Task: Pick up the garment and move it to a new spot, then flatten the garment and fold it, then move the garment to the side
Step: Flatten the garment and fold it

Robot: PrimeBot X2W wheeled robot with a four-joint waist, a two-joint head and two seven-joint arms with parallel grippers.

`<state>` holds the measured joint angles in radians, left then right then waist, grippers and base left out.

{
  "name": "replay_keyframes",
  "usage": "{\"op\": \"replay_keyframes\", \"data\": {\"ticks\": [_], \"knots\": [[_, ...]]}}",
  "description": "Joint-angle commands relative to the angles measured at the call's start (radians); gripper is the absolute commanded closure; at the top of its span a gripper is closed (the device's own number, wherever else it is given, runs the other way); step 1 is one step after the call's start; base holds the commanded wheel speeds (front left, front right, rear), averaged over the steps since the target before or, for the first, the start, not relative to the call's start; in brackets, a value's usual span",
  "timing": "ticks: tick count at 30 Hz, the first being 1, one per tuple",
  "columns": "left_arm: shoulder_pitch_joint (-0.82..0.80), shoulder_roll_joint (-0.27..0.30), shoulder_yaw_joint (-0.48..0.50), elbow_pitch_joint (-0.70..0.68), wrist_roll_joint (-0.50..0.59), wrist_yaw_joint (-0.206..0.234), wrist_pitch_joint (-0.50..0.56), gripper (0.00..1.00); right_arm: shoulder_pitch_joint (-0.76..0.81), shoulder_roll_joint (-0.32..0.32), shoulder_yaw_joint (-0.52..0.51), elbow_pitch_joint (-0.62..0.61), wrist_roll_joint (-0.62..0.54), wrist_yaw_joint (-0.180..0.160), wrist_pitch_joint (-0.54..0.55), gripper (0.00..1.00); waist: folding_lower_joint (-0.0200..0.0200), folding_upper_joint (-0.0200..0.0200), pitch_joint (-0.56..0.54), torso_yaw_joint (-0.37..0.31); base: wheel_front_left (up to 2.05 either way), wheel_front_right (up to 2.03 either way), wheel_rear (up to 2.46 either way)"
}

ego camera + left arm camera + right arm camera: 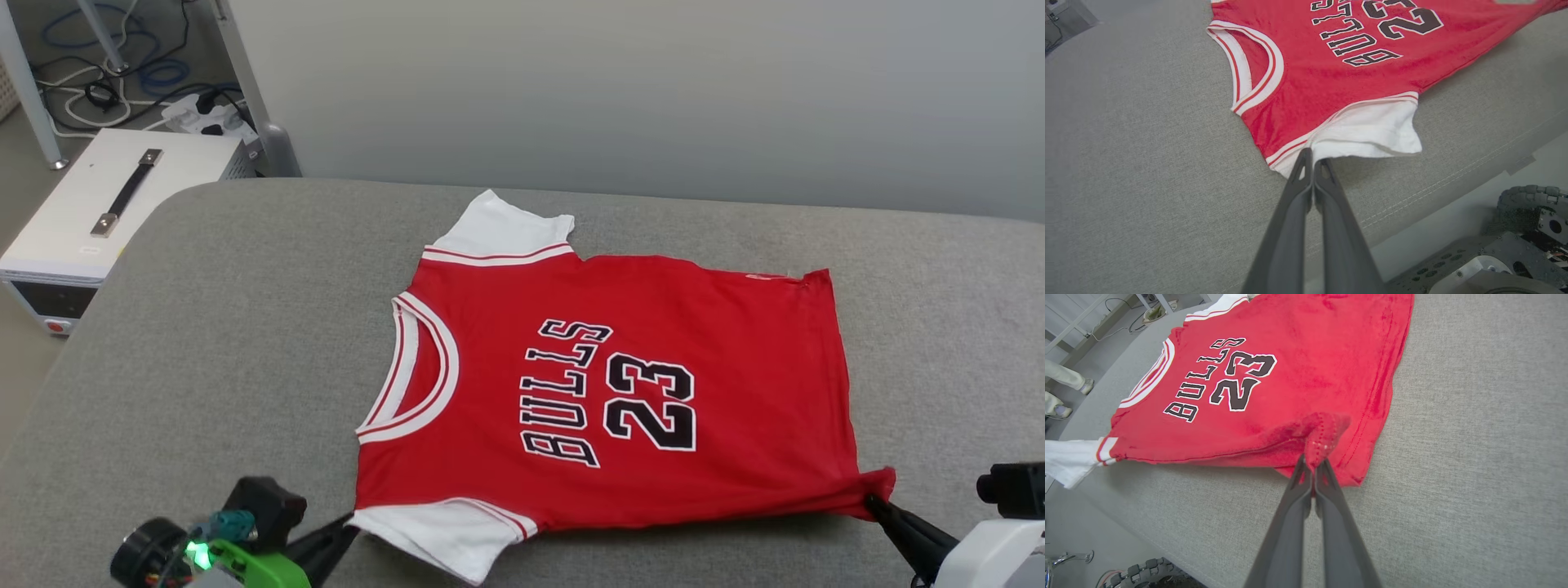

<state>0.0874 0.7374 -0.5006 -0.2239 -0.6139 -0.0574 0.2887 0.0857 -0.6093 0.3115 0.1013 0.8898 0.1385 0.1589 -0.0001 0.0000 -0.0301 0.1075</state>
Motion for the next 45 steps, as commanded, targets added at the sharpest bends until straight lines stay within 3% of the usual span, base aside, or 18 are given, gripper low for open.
{"op": "replay_keyframes", "data": {"ticks": [1, 16, 34, 35, 36, 37, 38, 45], "knots": [[-0.086, 0.004, 0.014, -0.005, 0.016, -0.009, 0.013, 1.0, -0.012, 0.015, -0.042, -0.044, -0.031, -0.008, 0.041, 1.0, 0.0001, 0.0, 0.051, -0.015, 0.0, 0.0, 0.0], [-0.464, -0.013, -0.038, 0.196, 0.028, -0.067, 0.074, 1.0, -0.216, 0.102, -0.092, -0.033, -0.164, -0.008, 0.224, 1.0, 0.0001, 0.0, 0.227, -0.061, 0.0, 0.0, 0.0], [-0.706, -0.055, -0.209, 0.491, -0.014, -0.073, 0.049, 0.99, -0.339, 0.139, -0.058, 0.054, -0.218, -0.008, 0.233, 1.0, 0.0001, 0.0, 0.332, -0.098, 0.0, 0.0, 0.0], [-0.715, -0.064, -0.22, 0.511, -0.016, -0.073, 0.043, 0.47, -0.343, 0.145, -0.06, 0.066, -0.216, -0.008, 0.231, 1.0, 0.0001, 0.0, 0.332, -0.097, 0.0, 0.0, 0.0], [-0.721, -0.072, -0.226, 0.528, -0.018, -0.073, 0.034, 0.22, -0.347, 0.15, -0.065, 0.075, -0.218, -0.008, 0.225, 1.0, 0.0001, 0.0, 0.33, -0.097, 0.0, 0.0, 0.0], [-0.728, -0.084, -0.232, 0.551, -0.021, -0.073, 0.023, 0.0, -0.352, 0.155, -0.065, 0.084, -0.223, -0.008, 0.22, 0.16, 0.0001, 0.0, 0.326, -0.096, 0.0, 0.0, 0.0], [-0.732, -0.092, -0.24, 0.567, -0.021, -0.073, 0.014, 0.0, -0.354, 0.158, -0.064, 0.09, -0.226, -0.008, 0.217, 0.0, 0.0001, 0.0, 0.322, -0.094, 0.0, 0.0, 0.0], [-0.749, -0.168, -0.222, 0.718, -0.034, -0.044, -0.113, 0.0, -0.353, 0.164, -0.051, 0.114, -0.229, -0.008, 0.188, 0.0, 0.0001, 0.0, 0.26, -0.087, 0.0, 0.0, 0.0]]}}
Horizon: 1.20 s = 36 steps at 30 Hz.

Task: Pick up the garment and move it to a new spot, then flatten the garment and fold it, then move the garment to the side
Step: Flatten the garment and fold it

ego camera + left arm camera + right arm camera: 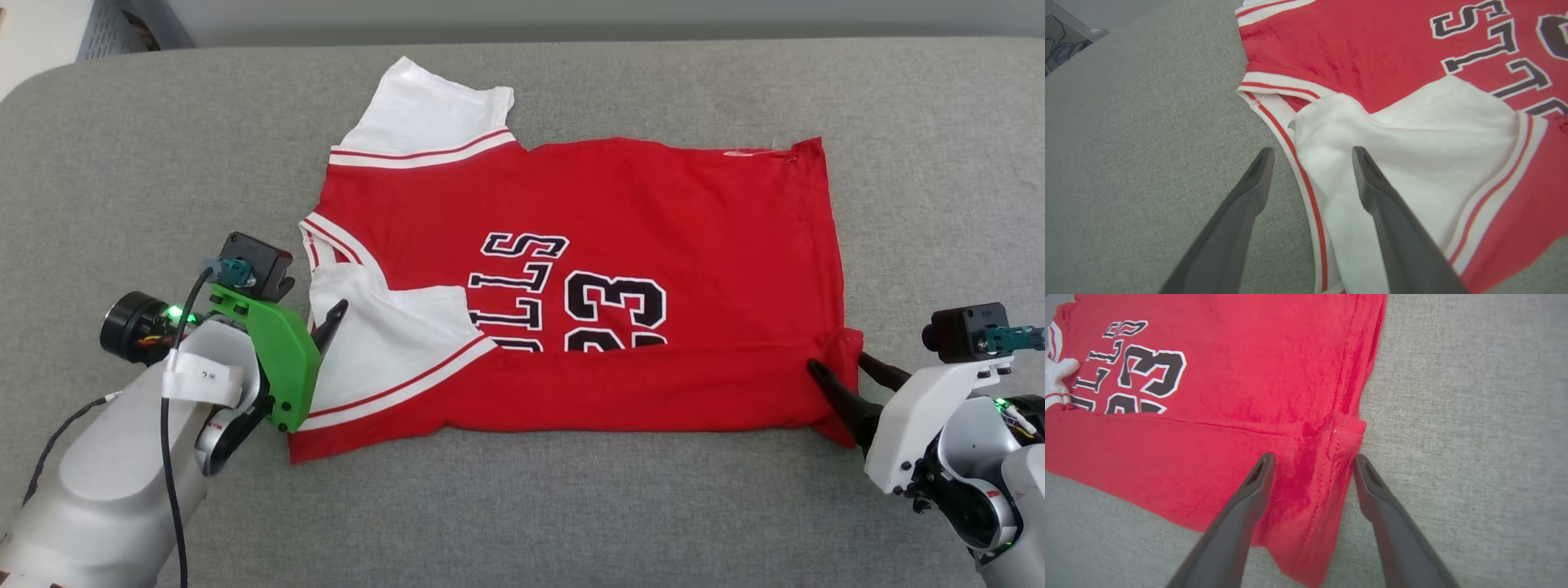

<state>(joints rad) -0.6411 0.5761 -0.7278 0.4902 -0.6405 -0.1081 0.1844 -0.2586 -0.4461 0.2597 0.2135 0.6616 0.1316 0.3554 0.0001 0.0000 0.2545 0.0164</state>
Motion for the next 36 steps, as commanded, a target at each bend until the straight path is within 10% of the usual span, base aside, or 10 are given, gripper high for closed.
{"op": "replay_keyframes", "data": {"ticks": [1, 14, 26, 36], "knots": [[-0.02, -0.013, 0.011, 0.017, -0.008, 0.015, -0.026, 0.0, -0.007, -0.001, 0.001, 0.0, -0.002, -0.001, -0.011, 0.0, -0.0001, 0.0, -0.035, 0.005, 0.0, 0.0, 0.0], [0.205, -0.074, 0.094, -0.135, -0.133, 0.19, -0.103, 0.0, 0.139, 0.016, -0.094, -0.173, -0.122, -0.001, 0.098, 0.0, -0.0001, 0.0, -0.16, 0.029, 0.0, 0.0, 0.0], [0.411, 0.022, 0.102, -0.401, -0.181, 0.44, 0.108, 0.0, 0.262, 0.168, -0.24, -0.389, -0.268, -0.001, 0.354, 0.0, -0.0001, 0.0, -0.11, 0.006, 0.0, 0.0, 0.0], [0.406, 0.018, 0.139, -0.334, -0.215, 0.468, 0.114, 0.0, 0.258, 0.189, -0.245, -0.432, -0.293, -0.001, 0.371, 0.0, -0.0001, 0.0, -0.038, -0.023, 0.0, 0.0, 0.0]]}}
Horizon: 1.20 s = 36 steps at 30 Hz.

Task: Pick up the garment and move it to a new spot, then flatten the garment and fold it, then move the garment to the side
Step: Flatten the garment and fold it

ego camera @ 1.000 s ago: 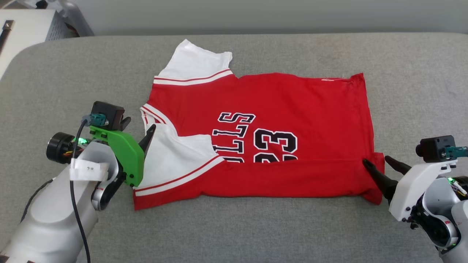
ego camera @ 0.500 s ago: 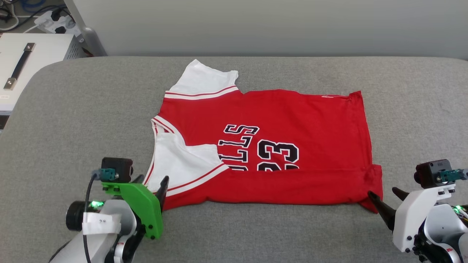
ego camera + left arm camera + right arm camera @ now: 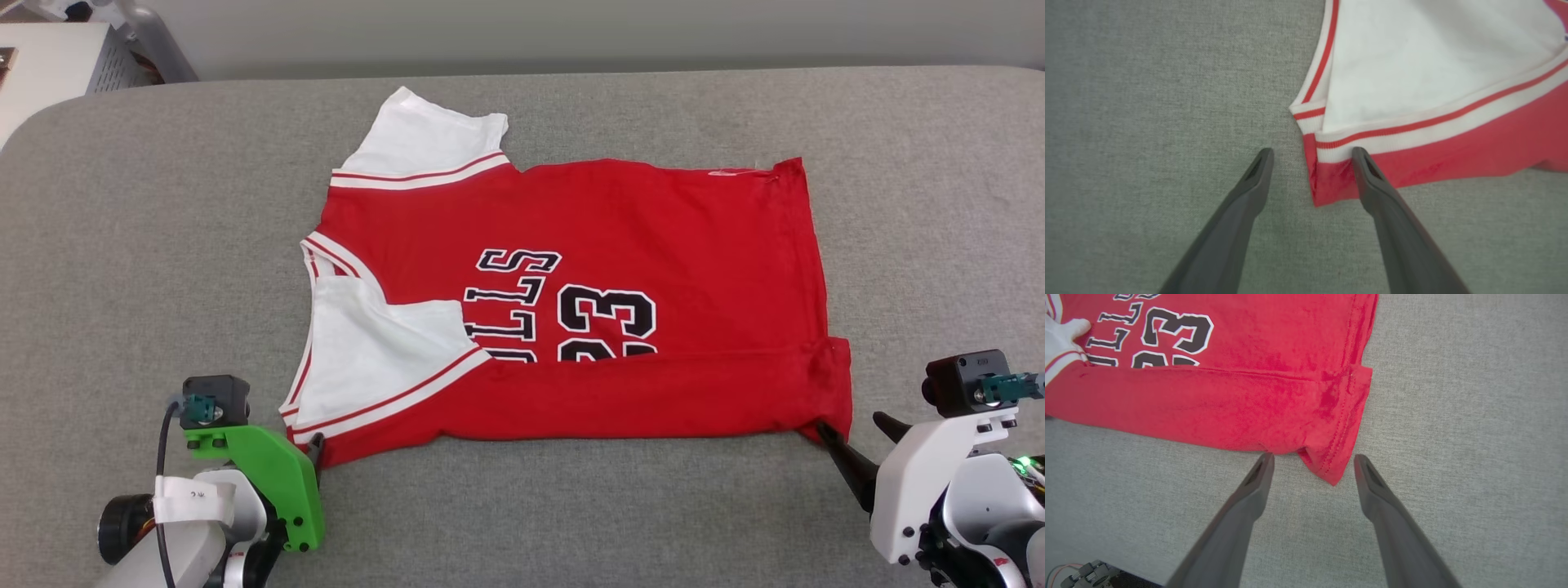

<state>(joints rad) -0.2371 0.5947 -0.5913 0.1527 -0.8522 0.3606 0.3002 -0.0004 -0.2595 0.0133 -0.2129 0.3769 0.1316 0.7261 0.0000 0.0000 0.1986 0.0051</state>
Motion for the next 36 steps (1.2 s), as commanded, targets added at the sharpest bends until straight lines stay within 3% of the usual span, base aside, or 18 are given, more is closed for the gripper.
{"op": "replay_keyframes", "data": {"ticks": [1, 9, 10, 11, 14, 22, 26, 36], "knots": [[-0.002, -0.003, 0.001, 0.017, -0.004, -0.003, 0.0, 0.0, -0.003, 0.002, 0.002, -0.007, -0.008, -0.001, -0.001, 0.0, 0.0, 0.0, 0.024, -0.014, 0.0, 0.0, 0.0], [-0.016, -0.036, -0.017, 0.104, -0.027, -0.033, 0.022, 0.0, -0.012, -0.001, -0.004, -0.015, -0.012, -0.001, -0.005, 0.0, 0.0, 0.0, 0.049, -0.02, 0.0, 0.0, 0.0], [-0.014, -0.04, -0.023, 0.115, -0.034, -0.04, 0.033, 0.05, -0.012, -0.001, -0.005, -0.015, -0.013, -0.001, -0.004, 0.0, 0.0, 0.0, 0.049, -0.02, 0.0, 0.0, 0.0], [-0.012, -0.044, -0.03, 0.126, -0.042, -0.05, 0.048, 1.0, -0.013, -0.002, -0.006, -0.014, -0.014, -0.001, -0.005, 0.0, 0.0, 0.0, 0.048, -0.019, 0.0, 0.0, 0.0], [-0.013, -0.053, -0.04, 0.14, -0.055, -0.072, 0.063, 1.0, -0.013, -0.005, -0.012, -0.012, -0.018, -0.001, -0.002, 0.0, 0.0, 0.0, 0.036, -0.012, 0.0, 0.0, 0.0], [-0.035, -0.046, -0.007, 0.087, -0.028, -0.082, -0.044, 1.0, -0.018, -0.01, -0.031, 0.017, -0.055, -0.001, 0.017, 0.0, 0.0, 0.0, -0.019, 0.02, 0.0, 0.0, 0.0], [-0.039, -0.025, 0.011, 0.012, -0.012, -0.073, -0.08, 1.0, -0.031, 0.001, -0.041, 0.063, -0.069, -0.001, 0.025, 0.0, 0.0, 0.0, -0.033, 0.036, 0.0, 0.0, 0.0], [-0.019, 0.021, 0.009, -0.154, 0.004, -0.025, -0.042, 1.0, -0.09, 0.05, -0.075, 0.205, -0.105, -0.001, 0.029, 0.0, 0.0, 0.0, -0.012, 0.062, 0.0, 0.0, 0.0]]}}
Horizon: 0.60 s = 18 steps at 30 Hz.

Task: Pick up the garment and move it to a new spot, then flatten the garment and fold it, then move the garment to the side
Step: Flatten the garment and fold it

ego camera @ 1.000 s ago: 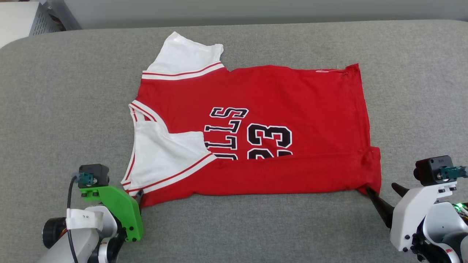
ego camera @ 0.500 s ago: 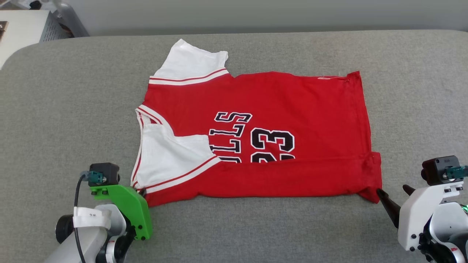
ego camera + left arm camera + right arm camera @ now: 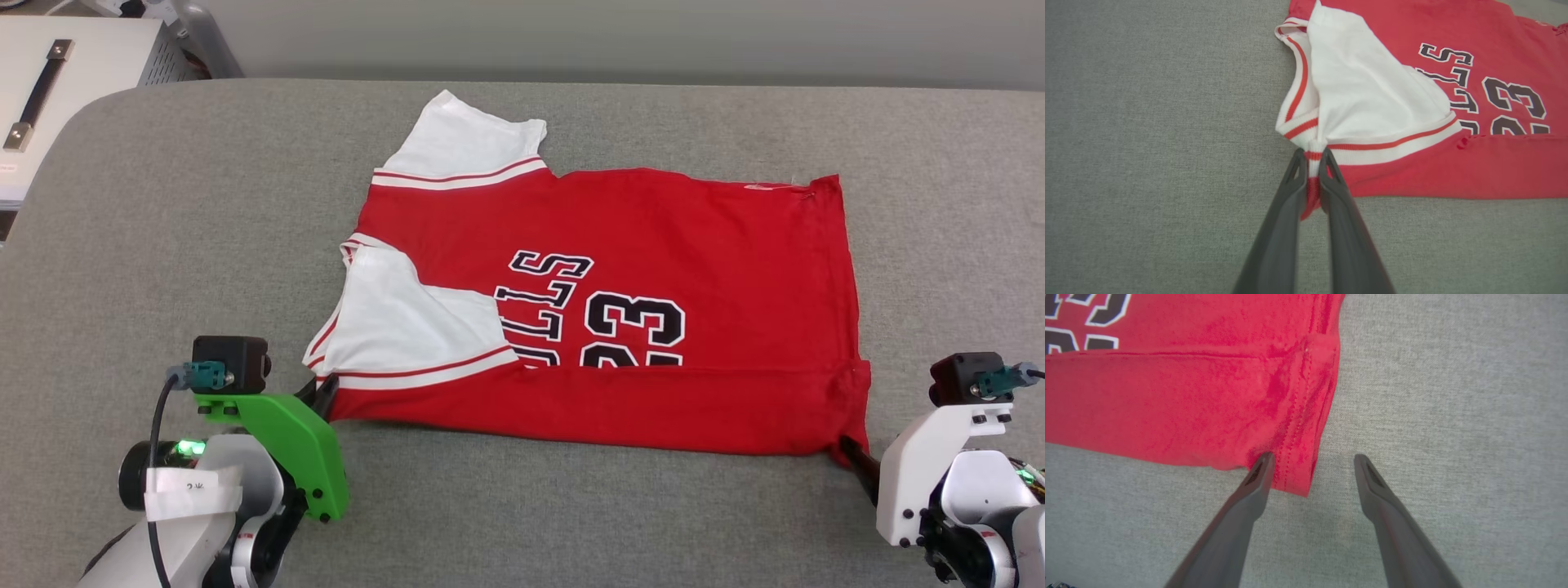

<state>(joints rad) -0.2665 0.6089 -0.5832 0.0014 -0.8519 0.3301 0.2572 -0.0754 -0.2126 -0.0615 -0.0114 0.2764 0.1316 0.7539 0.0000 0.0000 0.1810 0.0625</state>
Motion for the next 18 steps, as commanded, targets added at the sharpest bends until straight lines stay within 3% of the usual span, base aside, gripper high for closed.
{"op": "replay_keyframes", "data": {"ticks": [1, 10, 12, 13, 14, 18], "knots": [[0.012, 0.01, 0.0, -0.012, 0.005, 0.008, 0.003, 1.0, -0.02, 0.009, -0.002, 0.018, -0.002, -0.001, 0.0, 0.0, 0.0, 0.0, 0.01, 0.007, 0.0, 0.0, 0.0], [0.011, 0.014, -0.013, -0.035, 0.015, 0.014, 0.011, 1.0, -0.041, 0.013, 0.019, 0.113, -0.002, -0.001, -0.005, 0.0, 0.0, 0.0, 0.039, 0.023, 0.0, 0.0, 0.0], [0.009, 0.015, -0.016, -0.031, 0.017, 0.013, 0.013, 1.0, -0.041, 0.017, 0.025, 0.132, 0.014, -0.001, 0.0, 0.62, 0.0, 0.0, 0.042, 0.026, 0.0, 0.0, 0.0], [0.009, 0.015, -0.017, -0.03, 0.017, 0.012, 0.013, 1.0, -0.041, 0.018, 0.028, 0.139, 0.019, -0.001, 0.001, 0.69, 0.0, 0.0, 0.042, 0.027, 0.0, 0.0, 0.0], [0.009, 0.014, -0.018, -0.027, 0.016, 0.011, 0.013, 1.0, -0.041, 0.017, 0.031, 0.145, 0.022, -0.001, 0.001, 1.0, 0.0, 0.0, 0.041, 0.028, 0.0, 0.0, 0.0], [0.014, 0.014, -0.022, -0.018, 0.012, 0.009, 0.016, 1.0, -0.043, 0.007, 0.028, 0.157, 0.027, -0.001, -0.007, 1.0, 0.0, 0.0, 0.032, 0.029, 0.0, 0.0, 0.0]]}}
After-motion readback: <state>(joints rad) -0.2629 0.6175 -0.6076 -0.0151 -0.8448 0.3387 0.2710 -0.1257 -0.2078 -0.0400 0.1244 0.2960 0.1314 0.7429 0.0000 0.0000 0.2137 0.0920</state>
